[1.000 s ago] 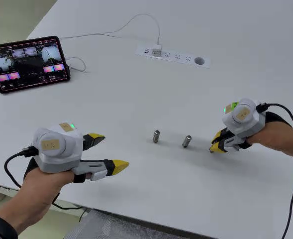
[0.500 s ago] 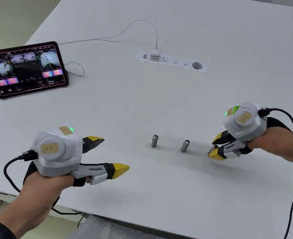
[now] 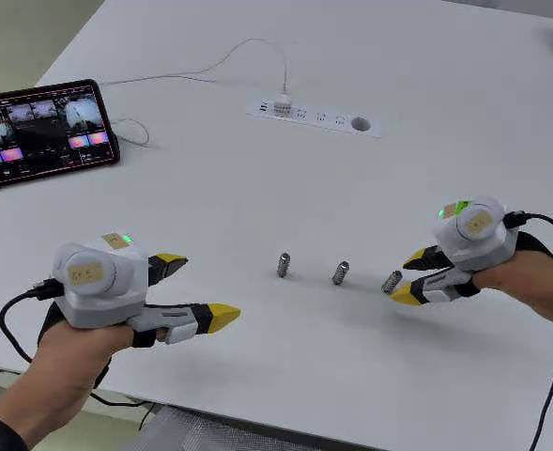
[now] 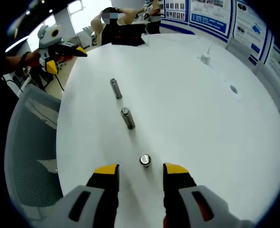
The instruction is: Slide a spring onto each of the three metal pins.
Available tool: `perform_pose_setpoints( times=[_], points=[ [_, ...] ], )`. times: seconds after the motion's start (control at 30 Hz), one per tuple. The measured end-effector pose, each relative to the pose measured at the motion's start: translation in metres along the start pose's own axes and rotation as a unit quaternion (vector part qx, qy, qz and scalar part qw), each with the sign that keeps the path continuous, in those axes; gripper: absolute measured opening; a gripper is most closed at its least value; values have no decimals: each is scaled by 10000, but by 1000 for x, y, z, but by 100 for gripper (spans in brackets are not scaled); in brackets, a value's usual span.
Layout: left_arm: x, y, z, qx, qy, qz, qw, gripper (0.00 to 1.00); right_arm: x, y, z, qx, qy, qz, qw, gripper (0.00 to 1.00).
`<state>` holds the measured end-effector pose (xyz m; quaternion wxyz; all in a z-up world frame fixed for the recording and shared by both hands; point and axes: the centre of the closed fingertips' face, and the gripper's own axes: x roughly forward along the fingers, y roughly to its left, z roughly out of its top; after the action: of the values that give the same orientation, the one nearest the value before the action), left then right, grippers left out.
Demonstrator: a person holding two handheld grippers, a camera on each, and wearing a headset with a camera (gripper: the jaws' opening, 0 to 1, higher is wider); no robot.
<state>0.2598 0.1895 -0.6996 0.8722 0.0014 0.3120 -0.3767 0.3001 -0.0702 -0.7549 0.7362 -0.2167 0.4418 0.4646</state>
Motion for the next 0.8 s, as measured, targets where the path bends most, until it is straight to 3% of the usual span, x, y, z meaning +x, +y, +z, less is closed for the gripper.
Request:
perform_pose_setpoints(
  times=[0.2, 0.4, 0.53, 0.8],
  points=[
    [1, -1, 3, -27, -27, -29, 10000, 73, -8, 4, -7, 582, -378, -145, 9975, 45],
    [4, -6, 5, -61, 21, -75, 10000, 76, -13, 5, -14, 930, -656, -311, 9930, 48],
    [6, -9, 9, -72, -4, -102, 9999, 77, -17, 5, -12, 1282, -984, -394, 9861, 50],
    [12, -11, 12, -135, -1, -145, 9998, 78, -25, 11, -17, 1672, -1289, -566, 9758, 56]
  ],
)
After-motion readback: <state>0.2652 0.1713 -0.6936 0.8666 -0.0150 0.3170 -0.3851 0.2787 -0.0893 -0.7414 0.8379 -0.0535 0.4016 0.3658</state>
